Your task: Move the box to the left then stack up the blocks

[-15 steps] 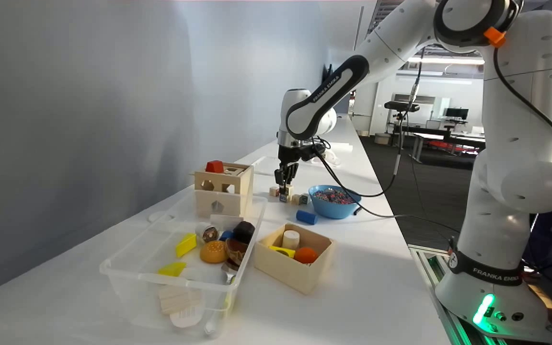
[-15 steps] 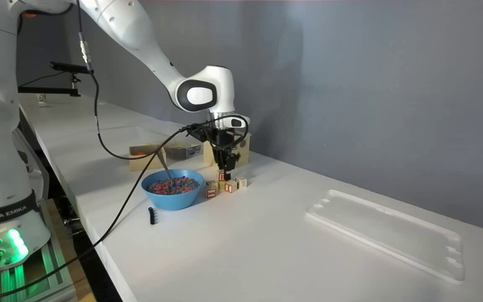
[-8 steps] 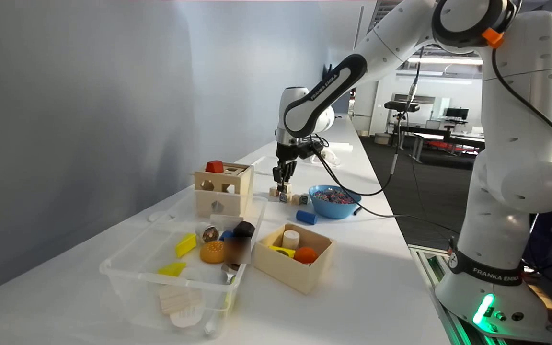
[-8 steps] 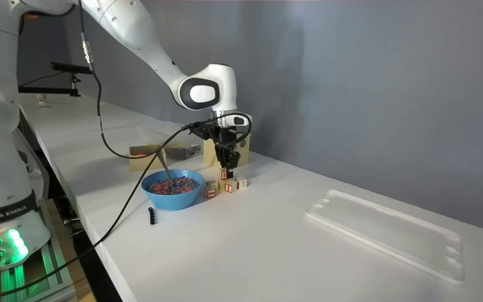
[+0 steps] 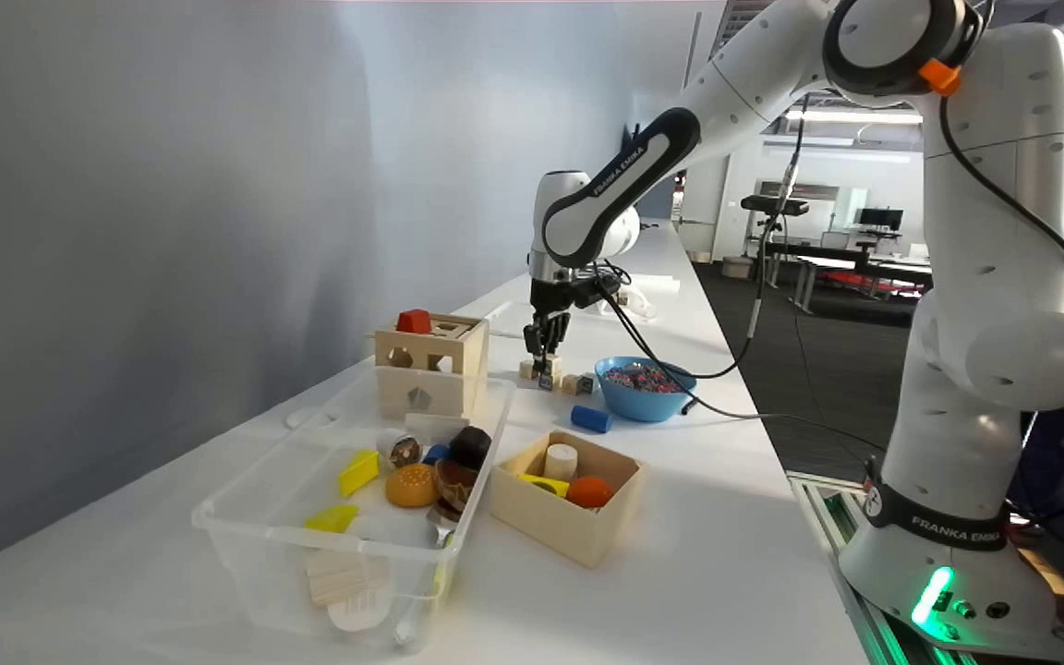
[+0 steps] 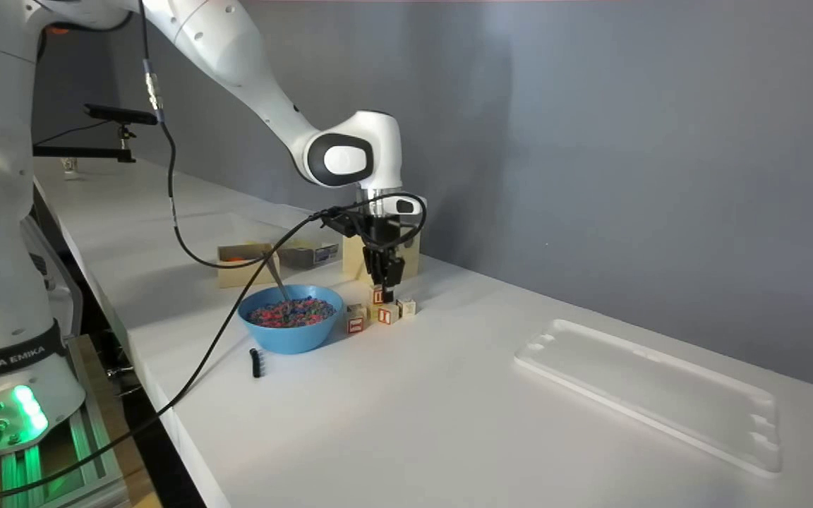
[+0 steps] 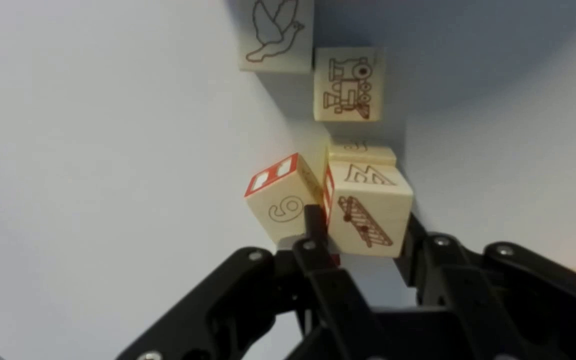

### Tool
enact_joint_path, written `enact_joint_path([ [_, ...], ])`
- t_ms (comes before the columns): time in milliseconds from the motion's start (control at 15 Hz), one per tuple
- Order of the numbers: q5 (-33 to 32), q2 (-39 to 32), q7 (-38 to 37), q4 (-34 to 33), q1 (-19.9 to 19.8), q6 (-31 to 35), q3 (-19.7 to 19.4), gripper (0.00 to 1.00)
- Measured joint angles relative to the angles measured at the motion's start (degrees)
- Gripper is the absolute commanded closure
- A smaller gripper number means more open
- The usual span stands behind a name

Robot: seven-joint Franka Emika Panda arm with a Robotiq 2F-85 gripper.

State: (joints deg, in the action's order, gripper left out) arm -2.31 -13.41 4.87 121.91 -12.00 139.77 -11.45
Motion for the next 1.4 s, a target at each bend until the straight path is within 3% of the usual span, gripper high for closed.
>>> enact_joint_path([
  [200, 0.00, 0.00, 0.00, 0.00, 0.01, -0.08, 0.05, 0.89],
  [267, 0.00, 0.00, 0.00, 0.00, 0.02, -0.09, 0.06, 0.66],
  [400, 0.00, 0.00, 0.00, 0.00, 0.02, -0.13, 0.08, 0.38],
  [800, 0.00, 0.00, 0.00, 0.00, 0.03, -0.70, 0.19, 0.00],
  [1400, 1.75, 3.80, 2.02, 0.04, -0.18, -2.29, 0.22, 0.00],
])
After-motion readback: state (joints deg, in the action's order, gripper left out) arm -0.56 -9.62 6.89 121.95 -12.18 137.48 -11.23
